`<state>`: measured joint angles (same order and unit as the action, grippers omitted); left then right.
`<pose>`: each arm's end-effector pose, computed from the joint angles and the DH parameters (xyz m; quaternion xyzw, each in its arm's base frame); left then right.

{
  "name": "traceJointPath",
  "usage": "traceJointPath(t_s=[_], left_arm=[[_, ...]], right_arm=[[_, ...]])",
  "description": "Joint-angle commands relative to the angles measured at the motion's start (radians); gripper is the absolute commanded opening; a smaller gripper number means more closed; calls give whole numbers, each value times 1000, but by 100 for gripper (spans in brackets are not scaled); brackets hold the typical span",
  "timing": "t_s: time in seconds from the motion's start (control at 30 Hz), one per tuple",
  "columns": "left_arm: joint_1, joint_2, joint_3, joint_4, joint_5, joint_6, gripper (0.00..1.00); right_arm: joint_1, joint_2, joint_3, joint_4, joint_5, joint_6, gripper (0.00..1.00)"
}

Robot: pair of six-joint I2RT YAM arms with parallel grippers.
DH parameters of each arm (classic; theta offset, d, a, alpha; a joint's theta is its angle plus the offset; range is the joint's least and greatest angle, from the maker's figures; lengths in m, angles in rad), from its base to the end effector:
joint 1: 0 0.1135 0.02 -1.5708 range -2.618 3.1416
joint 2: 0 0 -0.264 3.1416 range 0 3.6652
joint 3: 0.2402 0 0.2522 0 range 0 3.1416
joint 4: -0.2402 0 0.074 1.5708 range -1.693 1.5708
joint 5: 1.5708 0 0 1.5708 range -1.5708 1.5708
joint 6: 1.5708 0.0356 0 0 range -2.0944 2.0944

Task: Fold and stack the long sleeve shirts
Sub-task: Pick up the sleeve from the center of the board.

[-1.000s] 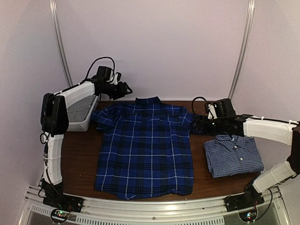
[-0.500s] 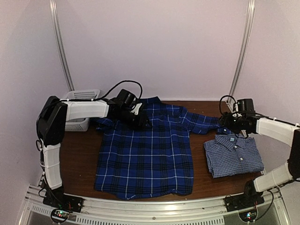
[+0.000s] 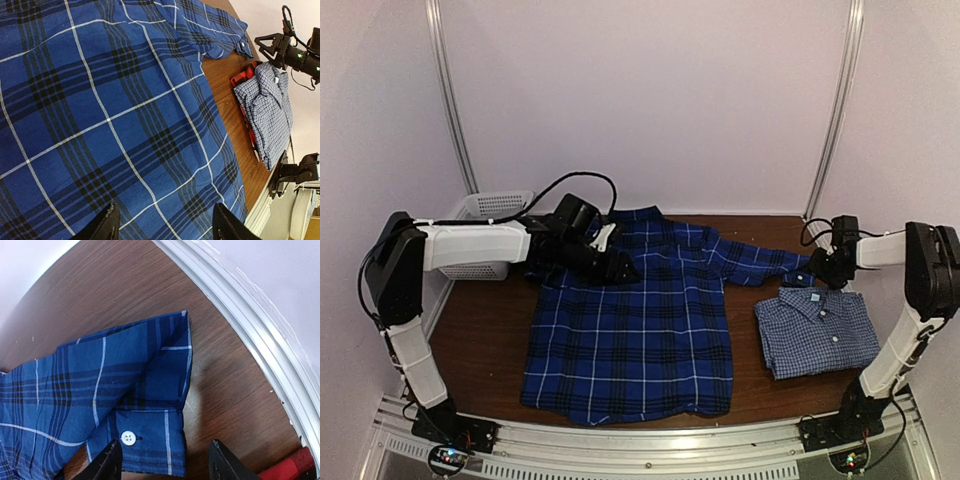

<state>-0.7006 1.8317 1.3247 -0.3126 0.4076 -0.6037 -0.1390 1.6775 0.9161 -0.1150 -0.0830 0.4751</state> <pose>0.2999 -0.2714 0.2241 0.1183 0.9064 -0.3677 0.1712 0.3340 -0.0438 0.1663 0.2705 0.8998 0.0953 0.3287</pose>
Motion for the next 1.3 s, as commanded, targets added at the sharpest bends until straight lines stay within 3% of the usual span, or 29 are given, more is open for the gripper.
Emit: traceJointPath(t_s=[0.0, 0.47, 0.63, 0.73, 0.97, 1.03, 1.27], left_arm=[[0, -45, -32, 35, -13, -11, 64], [-2, -56, -50, 35, -23, -24, 64], [-3, -55, -50, 35, -20, -24, 64], [-3, -58, -54, 36, -21, -24, 64], [-4, -67, -67, 36, -17, -24, 64], [-4, -70, -67, 35, -18, -24, 64], [-5, -82, -62, 35, -21, -31, 64]], right_arm=[[-10, 70, 64, -8, 102, -41, 60], [17, 220, 169, -46, 159, -84, 61], [57, 274, 212, -75, 188, -98, 57], [64, 310, 234, -81, 165, -98, 50], [64, 321, 301, -115, 121, -106, 8], [64, 304, 322, -126, 104, -106, 1], [78, 182, 378, -173, 57, -105, 0]])
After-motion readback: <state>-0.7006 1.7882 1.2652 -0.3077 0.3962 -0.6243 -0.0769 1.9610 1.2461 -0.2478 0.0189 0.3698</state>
